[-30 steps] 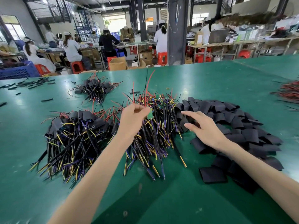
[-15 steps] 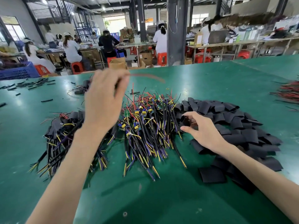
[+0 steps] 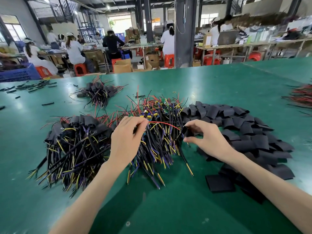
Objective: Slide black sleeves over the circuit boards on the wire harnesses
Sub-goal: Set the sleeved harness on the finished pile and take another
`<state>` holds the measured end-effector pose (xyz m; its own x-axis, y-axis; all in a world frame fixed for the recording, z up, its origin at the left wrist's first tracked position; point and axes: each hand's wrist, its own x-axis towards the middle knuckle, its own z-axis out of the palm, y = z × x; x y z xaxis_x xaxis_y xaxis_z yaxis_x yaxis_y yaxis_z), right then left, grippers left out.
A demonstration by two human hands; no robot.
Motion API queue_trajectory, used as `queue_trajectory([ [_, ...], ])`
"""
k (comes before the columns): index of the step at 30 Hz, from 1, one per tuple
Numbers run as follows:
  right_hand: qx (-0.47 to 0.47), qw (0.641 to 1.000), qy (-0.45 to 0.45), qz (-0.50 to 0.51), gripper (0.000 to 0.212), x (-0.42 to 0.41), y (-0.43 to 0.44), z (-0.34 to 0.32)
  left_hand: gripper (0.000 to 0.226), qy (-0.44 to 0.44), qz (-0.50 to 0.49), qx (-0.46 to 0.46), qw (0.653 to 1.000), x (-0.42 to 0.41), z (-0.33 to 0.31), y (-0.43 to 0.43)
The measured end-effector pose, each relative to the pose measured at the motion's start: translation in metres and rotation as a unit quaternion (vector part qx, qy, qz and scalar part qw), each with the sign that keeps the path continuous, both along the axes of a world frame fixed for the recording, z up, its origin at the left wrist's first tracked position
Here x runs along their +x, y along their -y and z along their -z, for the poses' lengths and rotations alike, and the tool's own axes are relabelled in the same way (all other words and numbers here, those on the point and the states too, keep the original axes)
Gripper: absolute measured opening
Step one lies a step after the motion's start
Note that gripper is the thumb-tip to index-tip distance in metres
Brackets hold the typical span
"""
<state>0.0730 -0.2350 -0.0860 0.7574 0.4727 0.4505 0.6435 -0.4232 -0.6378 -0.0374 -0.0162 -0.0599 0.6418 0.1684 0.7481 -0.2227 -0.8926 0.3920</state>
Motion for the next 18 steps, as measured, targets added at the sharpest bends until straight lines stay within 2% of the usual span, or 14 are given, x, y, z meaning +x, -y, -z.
queue_trajectory([
  [6,0.008,1.000,0.007,0.007,0.040,-0.005,-0.002,-0.005,0.010,-0.008,-0.004,0.000,1.000,-0.001,0.000,0.002],
  [12,0.006,1.000,-0.008,0.006,0.042,-0.011,-0.005,-0.003,0.009,0.007,-0.007,-0.041,0.999,-0.002,0.001,0.005],
  [18,0.038,0.999,-0.025,0.007,0.039,-0.014,-0.006,-0.006,0.010,-0.013,-0.002,-0.030,0.999,-0.003,0.004,0.007],
])
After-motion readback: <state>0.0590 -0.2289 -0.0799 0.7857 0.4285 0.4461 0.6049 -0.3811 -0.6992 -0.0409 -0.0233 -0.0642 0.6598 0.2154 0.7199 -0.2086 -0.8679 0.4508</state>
